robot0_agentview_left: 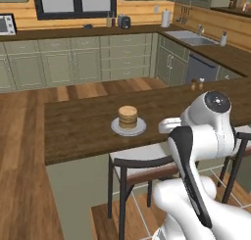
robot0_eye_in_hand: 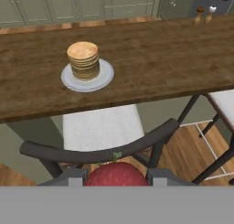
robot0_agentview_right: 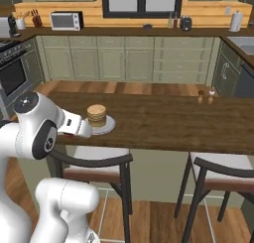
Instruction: Take the strawberry from the fridge and place it on top of the pancake, located on the dining counter.
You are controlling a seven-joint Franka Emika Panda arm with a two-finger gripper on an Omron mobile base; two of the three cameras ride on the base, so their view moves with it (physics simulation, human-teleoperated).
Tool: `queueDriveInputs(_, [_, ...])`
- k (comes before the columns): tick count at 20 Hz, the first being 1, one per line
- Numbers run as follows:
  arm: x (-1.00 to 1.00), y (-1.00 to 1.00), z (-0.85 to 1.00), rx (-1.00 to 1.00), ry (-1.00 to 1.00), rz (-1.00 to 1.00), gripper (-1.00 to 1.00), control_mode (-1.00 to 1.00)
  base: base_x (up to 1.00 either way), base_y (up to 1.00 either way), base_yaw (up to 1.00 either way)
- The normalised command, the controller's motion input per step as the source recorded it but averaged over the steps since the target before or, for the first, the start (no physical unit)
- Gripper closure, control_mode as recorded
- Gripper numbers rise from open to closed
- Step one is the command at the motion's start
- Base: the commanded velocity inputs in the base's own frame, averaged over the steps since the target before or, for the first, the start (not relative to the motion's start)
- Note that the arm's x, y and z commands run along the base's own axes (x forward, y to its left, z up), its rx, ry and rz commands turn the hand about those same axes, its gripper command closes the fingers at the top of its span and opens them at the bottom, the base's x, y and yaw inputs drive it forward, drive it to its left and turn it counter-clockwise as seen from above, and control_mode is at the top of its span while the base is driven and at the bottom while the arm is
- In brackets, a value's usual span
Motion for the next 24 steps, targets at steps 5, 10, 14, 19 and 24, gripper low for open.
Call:
queueDriveInputs(5, [0.0,0.0,0.0,0.0,0.0,0.0,1.0,1.0,0.61,0.41,0.01])
queueDriveInputs(10, [0.0,0.0,0.0,0.0,0.0,0.0,1.0,1.0,0.37,0.59,0.0])
queueDriveInputs(14, [0.0,0.0,0.0,0.0,0.0,0.0,1.0,1.0,0.26,0.85,0.0])
queueDriveInputs(19, [0.0,0.0,0.0,0.0,0.0,0.0,1.0,1.0,0.06,0.76,0.13])
queueDriveInputs(24, [0.0,0.0,0.0,0.0,0.0,0.0,1.0,1.0,0.08,0.48,0.13])
